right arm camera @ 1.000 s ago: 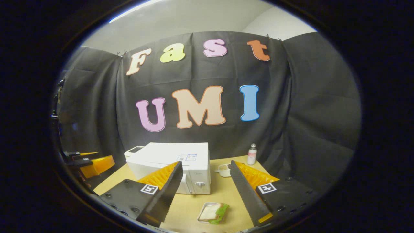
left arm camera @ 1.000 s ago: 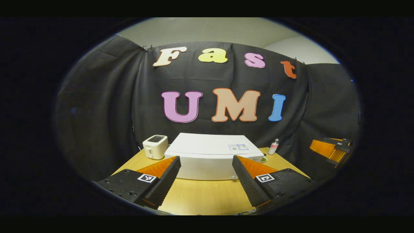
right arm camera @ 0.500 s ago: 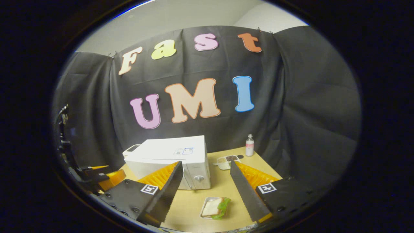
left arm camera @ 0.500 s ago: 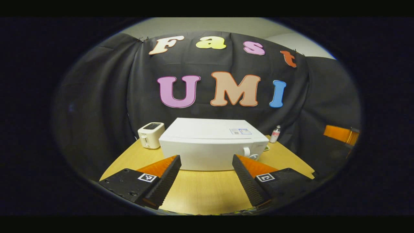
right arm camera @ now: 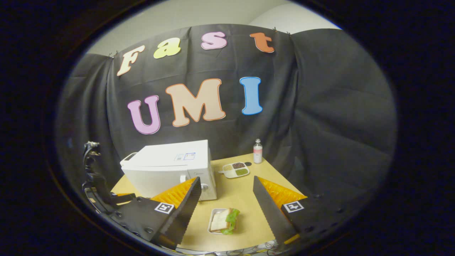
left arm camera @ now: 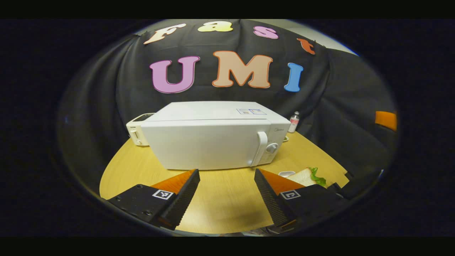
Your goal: Open the microwave oven with the left hand, put the food in, and close the microwave oven.
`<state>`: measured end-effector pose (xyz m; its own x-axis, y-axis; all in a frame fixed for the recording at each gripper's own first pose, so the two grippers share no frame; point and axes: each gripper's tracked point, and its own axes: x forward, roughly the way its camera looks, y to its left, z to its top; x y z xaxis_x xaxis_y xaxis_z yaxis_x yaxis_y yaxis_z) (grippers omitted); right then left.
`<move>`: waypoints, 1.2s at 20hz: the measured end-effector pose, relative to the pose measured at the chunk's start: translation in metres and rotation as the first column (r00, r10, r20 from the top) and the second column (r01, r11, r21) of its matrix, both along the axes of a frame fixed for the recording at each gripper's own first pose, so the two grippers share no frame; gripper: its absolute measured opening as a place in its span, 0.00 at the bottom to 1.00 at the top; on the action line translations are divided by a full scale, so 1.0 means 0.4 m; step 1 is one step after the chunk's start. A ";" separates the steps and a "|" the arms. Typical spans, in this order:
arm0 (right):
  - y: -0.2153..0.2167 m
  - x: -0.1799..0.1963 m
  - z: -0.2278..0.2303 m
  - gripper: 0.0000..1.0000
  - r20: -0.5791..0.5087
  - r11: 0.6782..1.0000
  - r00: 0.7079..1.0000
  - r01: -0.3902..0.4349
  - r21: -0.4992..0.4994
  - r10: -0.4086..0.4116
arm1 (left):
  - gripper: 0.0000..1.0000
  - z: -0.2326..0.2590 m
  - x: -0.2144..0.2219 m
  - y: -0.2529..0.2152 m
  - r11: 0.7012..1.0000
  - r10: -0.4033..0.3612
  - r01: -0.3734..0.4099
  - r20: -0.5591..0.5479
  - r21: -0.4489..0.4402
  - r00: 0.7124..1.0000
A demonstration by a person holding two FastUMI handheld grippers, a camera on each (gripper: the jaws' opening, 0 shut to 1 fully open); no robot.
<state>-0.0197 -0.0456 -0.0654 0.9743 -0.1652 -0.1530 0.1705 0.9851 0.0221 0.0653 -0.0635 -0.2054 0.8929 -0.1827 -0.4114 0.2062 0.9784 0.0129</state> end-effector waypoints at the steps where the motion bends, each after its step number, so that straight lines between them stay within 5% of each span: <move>1: 0.001 -0.004 0.003 0.95 0.004 1.000 1.000 0.006 0.012 -0.006 | 0.94 -0.023 0.014 -0.019 1.000 -0.019 0.019 -0.019 0.001 1.000; 7: -0.029 -0.018 0.003 0.95 0.021 0.996 0.998 0.065 0.053 -0.066 | 0.92 -0.125 0.095 -0.124 0.994 -0.109 0.110 -0.122 0.006 0.987; 10: -0.053 -0.026 -0.002 0.95 0.023 0.994 0.995 0.095 0.052 -0.097 | 0.83 -0.155 0.154 -0.172 0.990 -0.136 0.140 -0.137 0.016 0.981; 18: -0.110 -0.024 -0.022 0.95 0.007 0.985 0.987 0.159 0.059 -0.160 | 0.73 -0.203 0.280 -0.242 0.990 -0.126 0.134 -0.164 0.042 0.978; 24: -0.130 0.004 -0.001 0.95 0.018 0.980 0.985 0.171 0.102 -0.173 | 0.55 -0.217 0.341 -0.255 0.990 -0.108 0.121 -0.167 0.069 0.980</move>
